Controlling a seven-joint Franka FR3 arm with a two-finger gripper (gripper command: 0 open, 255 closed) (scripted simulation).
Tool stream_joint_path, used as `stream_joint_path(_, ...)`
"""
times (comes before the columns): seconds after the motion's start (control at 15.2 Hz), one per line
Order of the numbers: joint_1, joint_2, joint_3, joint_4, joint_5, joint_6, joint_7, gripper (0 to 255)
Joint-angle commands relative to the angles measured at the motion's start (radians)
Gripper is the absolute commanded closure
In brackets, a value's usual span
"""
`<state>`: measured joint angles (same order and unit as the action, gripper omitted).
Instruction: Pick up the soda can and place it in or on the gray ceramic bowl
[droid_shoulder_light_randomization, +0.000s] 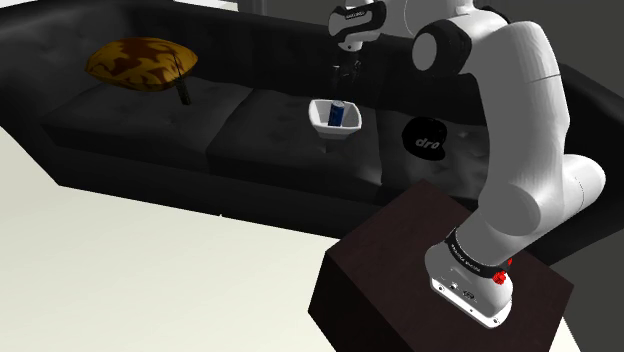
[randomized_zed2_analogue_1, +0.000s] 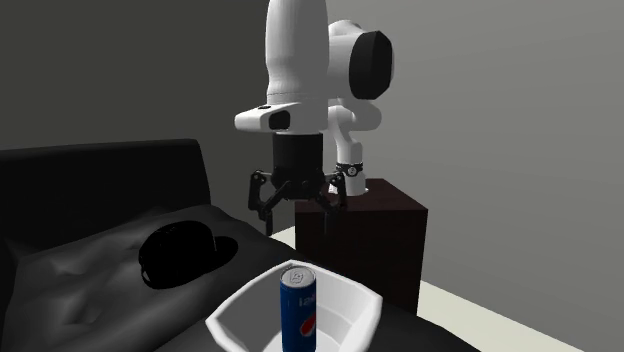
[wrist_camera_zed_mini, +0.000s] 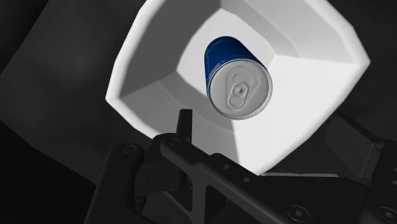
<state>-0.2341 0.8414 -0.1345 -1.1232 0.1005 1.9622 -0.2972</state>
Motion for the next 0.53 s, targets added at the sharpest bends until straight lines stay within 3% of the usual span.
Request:
stream_joint_path(0.0,0.0,-0.02,-0.002,0.016,-0.002,-0.036,0.001,0)
stream_joint_path(0.13,-0.001,-0.035,-0.003,0.05,-0.004,-0.085,0.003,0)
stream_joint_path(0.46,-0.001,-0.035,-0.003,0.05,-0.004,-0.085,0.003,0)
